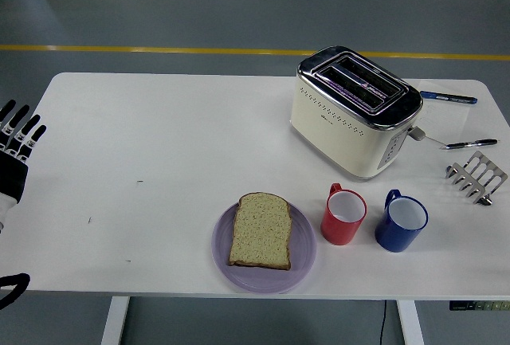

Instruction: Push plate across desktop,pick up the break from the machine,place the break in the plate

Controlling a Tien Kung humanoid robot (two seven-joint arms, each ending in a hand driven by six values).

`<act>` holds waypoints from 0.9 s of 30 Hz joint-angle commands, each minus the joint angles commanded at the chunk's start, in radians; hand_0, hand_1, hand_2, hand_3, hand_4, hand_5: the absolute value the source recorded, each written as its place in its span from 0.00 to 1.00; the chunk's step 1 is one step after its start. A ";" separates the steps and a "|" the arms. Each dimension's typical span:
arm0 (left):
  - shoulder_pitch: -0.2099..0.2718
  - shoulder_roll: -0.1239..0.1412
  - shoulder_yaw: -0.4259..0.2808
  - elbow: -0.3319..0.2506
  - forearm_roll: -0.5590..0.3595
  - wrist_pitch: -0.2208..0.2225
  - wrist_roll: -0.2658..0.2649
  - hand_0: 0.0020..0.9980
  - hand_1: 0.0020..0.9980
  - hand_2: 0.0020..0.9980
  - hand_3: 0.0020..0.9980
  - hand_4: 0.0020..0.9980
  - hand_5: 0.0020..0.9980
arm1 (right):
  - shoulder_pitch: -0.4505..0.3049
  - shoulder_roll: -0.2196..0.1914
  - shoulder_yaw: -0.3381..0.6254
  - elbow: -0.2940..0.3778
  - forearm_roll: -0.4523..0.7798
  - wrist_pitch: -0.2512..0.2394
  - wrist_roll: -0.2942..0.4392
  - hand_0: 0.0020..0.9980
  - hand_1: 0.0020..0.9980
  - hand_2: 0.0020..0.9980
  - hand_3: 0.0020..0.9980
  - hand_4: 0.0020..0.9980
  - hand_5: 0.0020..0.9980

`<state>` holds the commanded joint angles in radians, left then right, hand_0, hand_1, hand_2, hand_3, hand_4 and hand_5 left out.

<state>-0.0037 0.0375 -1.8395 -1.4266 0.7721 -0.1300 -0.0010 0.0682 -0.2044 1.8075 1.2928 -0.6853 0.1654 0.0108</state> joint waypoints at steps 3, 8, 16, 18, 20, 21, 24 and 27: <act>0.000 0.000 -0.002 0.001 -0.002 -0.010 0.007 0.81 0.80 0.82 0.78 0.54 1.00 | -0.002 0.001 0.003 -0.003 -0.001 0.002 -0.002 0.78 0.75 0.76 0.74 0.53 0.52; -0.001 0.002 -0.003 0.007 -0.004 -0.016 0.009 0.82 0.80 0.82 0.78 0.54 1.00 | -0.001 0.000 0.012 -0.005 0.003 0.001 -0.005 0.78 0.75 0.77 0.75 0.53 0.53; 0.001 0.001 -0.013 0.027 -0.037 -0.018 0.012 0.82 0.80 0.82 0.77 0.54 1.00 | -0.002 0.001 0.024 -0.013 0.028 0.030 -0.026 0.79 0.76 0.79 0.77 0.54 0.54; 0.001 0.001 -0.014 0.029 -0.038 -0.018 0.013 0.82 0.80 0.82 0.77 0.54 1.00 | -0.003 0.001 0.027 -0.014 0.024 0.043 -0.033 0.79 0.76 0.79 0.77 0.54 0.54; 0.000 0.001 -0.014 0.032 -0.040 -0.016 0.013 0.82 0.80 0.81 0.77 0.55 1.00 | -0.003 0.001 0.028 -0.016 0.019 0.057 -0.040 0.81 0.79 0.82 0.82 0.55 0.58; 0.000 0.002 -0.014 0.033 -0.040 -0.016 0.013 0.82 0.80 0.81 0.77 0.55 1.00 | -0.003 0.000 0.028 -0.017 0.017 0.060 -0.042 0.81 0.79 0.82 0.82 0.55 0.58; 0.000 0.001 -0.014 0.034 -0.038 -0.016 0.013 0.82 0.80 0.81 0.77 0.55 1.00 | -0.002 0.002 0.027 -0.022 0.012 0.074 -0.049 0.81 0.79 0.82 0.82 0.55 0.58; 0.000 0.001 -0.016 0.034 -0.036 -0.016 0.014 0.81 0.80 0.81 0.77 0.55 1.00 | -0.001 0.004 0.026 -0.025 0.011 0.079 -0.050 0.83 0.80 0.84 0.84 0.57 0.63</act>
<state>-0.0037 0.0387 -1.8551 -1.3925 0.7356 -0.1462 0.0126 0.0668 -0.2008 1.8335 1.2674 -0.6744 0.2442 -0.0395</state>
